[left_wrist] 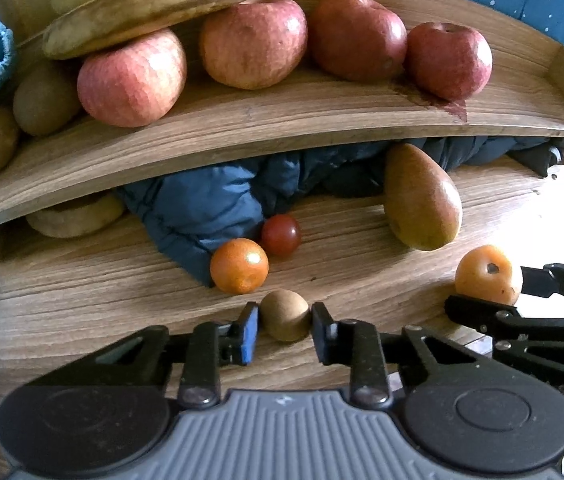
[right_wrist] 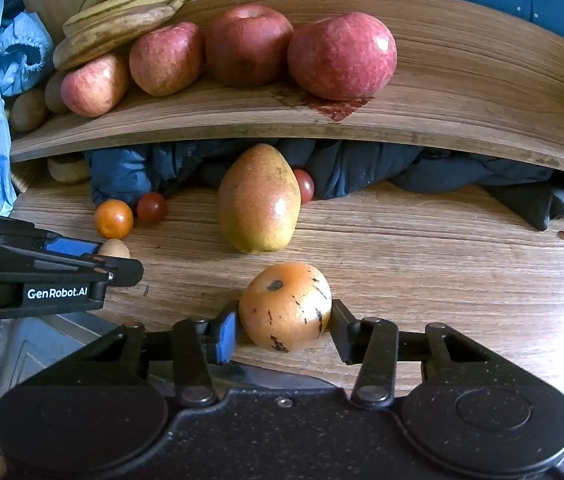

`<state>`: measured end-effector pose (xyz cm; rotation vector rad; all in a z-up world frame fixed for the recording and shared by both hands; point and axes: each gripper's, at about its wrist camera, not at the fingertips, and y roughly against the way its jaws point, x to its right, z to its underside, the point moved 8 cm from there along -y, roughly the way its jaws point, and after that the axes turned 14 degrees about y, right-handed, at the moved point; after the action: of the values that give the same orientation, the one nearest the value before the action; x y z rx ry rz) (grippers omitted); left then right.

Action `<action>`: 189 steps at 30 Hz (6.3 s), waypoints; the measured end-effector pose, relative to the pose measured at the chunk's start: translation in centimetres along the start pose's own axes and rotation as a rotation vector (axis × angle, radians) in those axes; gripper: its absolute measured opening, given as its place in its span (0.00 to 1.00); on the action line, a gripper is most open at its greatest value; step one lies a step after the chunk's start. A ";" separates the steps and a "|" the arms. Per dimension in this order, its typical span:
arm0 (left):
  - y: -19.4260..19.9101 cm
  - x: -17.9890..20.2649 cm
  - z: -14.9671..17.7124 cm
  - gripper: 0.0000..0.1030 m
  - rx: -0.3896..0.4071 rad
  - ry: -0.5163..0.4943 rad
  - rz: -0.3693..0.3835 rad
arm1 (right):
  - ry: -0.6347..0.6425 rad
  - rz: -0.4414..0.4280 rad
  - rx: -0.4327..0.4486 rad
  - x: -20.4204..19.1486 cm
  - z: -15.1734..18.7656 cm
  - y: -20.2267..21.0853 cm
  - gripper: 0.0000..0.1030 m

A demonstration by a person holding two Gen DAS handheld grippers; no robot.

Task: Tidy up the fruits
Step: 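Grasp the second kiwi with the left tool while the right tool grasps the spotted orange fruit, then carry the kiwi and spotted orange fruit over the steel tray with both tools, then lower both fruits onto the tray and open both tools, then withdraw both tools from the tray toward the pear and tangerine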

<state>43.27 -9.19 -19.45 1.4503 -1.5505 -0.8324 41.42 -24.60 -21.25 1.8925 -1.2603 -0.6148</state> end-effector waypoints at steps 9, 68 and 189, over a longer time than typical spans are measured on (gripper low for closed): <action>0.7 0.8 0.5 0.30 -0.001 -0.019 0.014 | -0.006 -0.015 0.009 -0.2 0.1 0.2 0.47; 10.2 1.0 11.8 0.30 0.082 0.086 -0.062 | 0.123 -0.106 0.072 -5.7 9.3 11.0 0.47; 15.8 -7.5 13.1 0.99 0.028 0.146 -0.233 | 0.181 -0.137 0.006 -6.8 6.3 11.2 0.99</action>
<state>24.49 -0.97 -11.99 1.6960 -1.3056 -0.8214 27.98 -22.89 -16.05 2.0026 -1.0253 -0.4980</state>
